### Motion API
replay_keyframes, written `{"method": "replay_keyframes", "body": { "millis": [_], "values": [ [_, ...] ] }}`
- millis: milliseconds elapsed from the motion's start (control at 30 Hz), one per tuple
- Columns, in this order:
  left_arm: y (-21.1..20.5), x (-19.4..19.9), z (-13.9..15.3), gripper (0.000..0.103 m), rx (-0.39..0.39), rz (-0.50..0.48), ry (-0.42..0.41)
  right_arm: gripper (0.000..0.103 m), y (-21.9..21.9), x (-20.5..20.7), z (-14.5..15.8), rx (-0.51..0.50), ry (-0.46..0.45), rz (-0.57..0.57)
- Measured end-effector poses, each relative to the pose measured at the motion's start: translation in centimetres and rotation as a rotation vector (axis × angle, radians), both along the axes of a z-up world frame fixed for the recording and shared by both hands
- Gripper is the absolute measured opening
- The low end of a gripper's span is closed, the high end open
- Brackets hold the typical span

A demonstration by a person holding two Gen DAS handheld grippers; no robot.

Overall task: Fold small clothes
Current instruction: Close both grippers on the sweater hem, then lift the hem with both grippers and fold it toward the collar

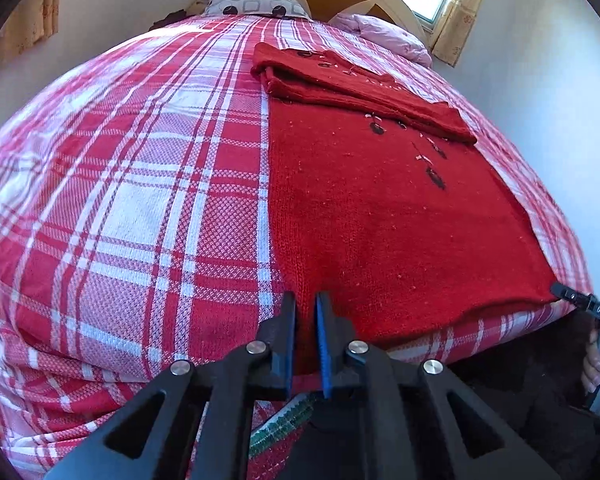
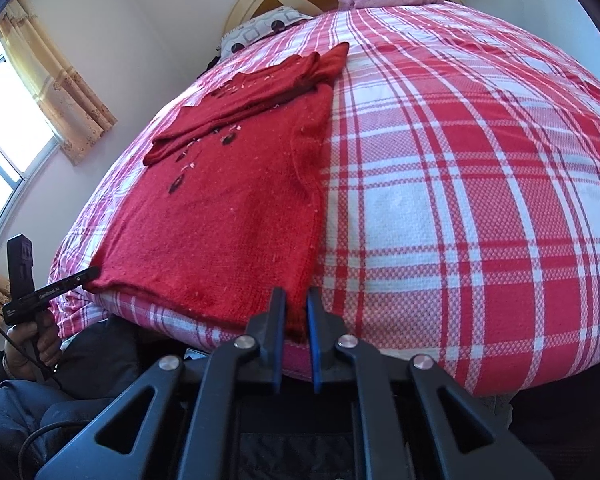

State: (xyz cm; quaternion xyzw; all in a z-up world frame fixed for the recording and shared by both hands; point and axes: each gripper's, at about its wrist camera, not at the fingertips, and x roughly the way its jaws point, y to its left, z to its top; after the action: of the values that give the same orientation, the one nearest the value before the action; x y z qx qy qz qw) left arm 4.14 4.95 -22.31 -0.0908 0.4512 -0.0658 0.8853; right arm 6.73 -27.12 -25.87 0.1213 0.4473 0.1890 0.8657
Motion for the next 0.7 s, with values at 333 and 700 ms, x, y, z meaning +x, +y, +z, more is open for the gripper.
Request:
{"method": "replay_keyframes", "body": {
  "millis": [333, 700],
  "values": [
    [-0.5, -0.2, 0.0, 0.033, 0.004, -0.026, -0.003, 0.018, -0.1, 0.3, -0.5, 0.049, 0.027, 0.016],
    [0.4, -0.6, 2.2, 0.006, -0.051, -0.044, -0.075, 0.012, -0.9, -0.7, 2.2, 0.133, -0.070, 0.018]
  ]
}}
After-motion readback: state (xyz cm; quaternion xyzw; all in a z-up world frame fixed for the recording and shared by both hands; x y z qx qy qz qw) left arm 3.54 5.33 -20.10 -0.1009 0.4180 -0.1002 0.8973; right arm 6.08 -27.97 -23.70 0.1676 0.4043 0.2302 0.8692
